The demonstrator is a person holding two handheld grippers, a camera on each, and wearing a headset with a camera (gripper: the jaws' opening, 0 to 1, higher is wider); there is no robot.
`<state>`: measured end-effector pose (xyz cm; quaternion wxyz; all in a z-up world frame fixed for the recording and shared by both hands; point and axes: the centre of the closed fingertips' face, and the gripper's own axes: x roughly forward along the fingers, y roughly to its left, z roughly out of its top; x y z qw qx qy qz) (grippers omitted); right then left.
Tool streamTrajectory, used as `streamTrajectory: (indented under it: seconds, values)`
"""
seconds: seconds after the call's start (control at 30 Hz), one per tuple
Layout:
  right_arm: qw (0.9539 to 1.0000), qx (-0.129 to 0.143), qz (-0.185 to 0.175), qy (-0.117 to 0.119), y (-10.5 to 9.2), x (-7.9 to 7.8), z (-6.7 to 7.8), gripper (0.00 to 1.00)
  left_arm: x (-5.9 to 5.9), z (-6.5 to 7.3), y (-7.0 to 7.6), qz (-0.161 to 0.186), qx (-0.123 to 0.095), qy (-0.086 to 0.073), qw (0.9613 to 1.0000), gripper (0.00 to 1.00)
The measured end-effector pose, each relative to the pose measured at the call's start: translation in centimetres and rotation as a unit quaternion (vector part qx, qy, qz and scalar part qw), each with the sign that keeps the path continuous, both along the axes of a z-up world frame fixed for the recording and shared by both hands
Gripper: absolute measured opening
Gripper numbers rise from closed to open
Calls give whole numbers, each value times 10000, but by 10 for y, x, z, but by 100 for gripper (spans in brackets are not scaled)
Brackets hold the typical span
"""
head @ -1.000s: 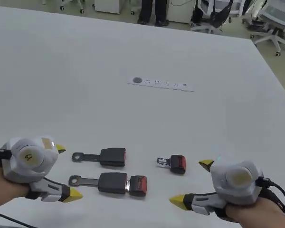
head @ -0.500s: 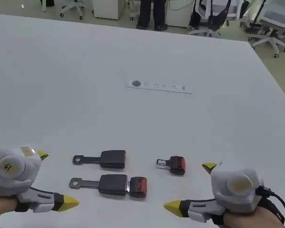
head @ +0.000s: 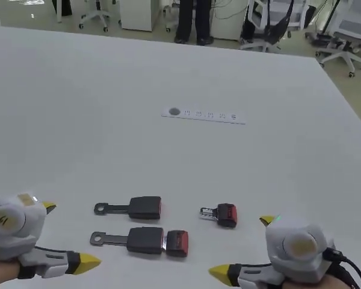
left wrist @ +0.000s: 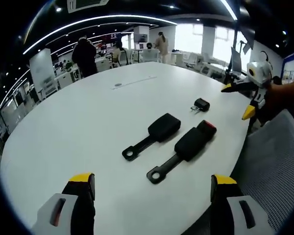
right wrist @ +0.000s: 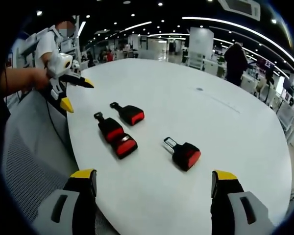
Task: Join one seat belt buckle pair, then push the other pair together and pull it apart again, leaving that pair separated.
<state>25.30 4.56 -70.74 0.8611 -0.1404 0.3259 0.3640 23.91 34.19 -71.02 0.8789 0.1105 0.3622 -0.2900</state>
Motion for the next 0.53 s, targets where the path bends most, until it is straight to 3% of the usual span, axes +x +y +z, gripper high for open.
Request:
streamTrajectory:
  seconds: [0.07,0.37,0.53]
  values:
    - [10000,-19,40,-10,2,0,-1,99,1,2,-2,-121,-23,-151,9998,100]
    - [10000,-3,63,-11,7,0,-2,99,-4,0,-7,-166,5,-95,9998,100]
    - [10000,1,50,-11,11,-3,-3,99,-5,8,-14,-190,-29,-194,9996,100]
